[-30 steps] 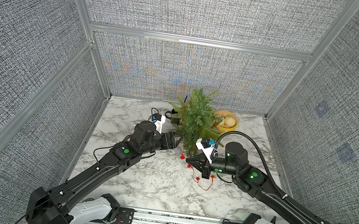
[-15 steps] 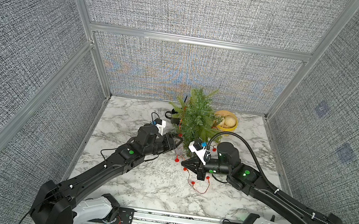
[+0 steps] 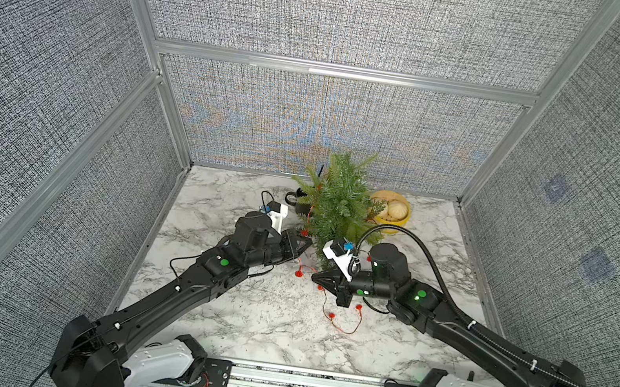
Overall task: Remove string lights from the small christmas tree
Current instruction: Remove the light string from the Christmas tree.
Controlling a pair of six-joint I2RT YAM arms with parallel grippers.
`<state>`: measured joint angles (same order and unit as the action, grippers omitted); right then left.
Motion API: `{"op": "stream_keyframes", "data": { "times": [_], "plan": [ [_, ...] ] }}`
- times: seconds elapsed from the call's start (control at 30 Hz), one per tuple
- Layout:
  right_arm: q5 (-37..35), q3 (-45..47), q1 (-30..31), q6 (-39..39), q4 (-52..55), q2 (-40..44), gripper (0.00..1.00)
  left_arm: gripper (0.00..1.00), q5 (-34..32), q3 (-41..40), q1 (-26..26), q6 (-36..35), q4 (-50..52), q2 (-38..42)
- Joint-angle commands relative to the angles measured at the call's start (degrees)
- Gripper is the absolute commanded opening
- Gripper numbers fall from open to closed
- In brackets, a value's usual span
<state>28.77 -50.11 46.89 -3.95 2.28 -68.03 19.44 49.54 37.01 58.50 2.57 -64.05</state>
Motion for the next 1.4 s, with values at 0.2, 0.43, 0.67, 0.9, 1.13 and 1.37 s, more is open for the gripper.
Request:
{"op": "stream_keyframes", "data": {
  "times": [0.2,0.43,0.67,0.9,1.13,1.37],
  "plan": [
    [-0.5,-6.0,2.3,1.8,-0.4,-4.4,0.0,0.0,-5.6,5.6,-0.8,-8.2,6.9,2.4],
    [-0.3,-13.8,3.8,1.1,-2.2,-10.0,0.0,0.0,-3.1,8.9,-4.7,-11.0,8.4,1.9],
    [-0.3,-21.3,5.0,0.8,-1.7,-15.5,0.0,0.0,0.2,14.2,-9.7,-14.5,10.3,-0.3],
    [-0.4,-29.1,6.2,0.3,-0.7,-21.6,0.0,0.0,2.7,18.3,-14.0,-17.4,11.7,-1.5],
    [-2.5,-36.5,7.0,-1.4,1.4,-27.7,0.0,0.0,3.2,21.3,-17.5,-20.2,11.5,-2.8],
    [-9.2,-32.9,8.1,-1.2,6.7,-24.8,0.6,0.0,3.2,23.3,-19.0,-22.6,11.9,-4.8]
  ]
}}
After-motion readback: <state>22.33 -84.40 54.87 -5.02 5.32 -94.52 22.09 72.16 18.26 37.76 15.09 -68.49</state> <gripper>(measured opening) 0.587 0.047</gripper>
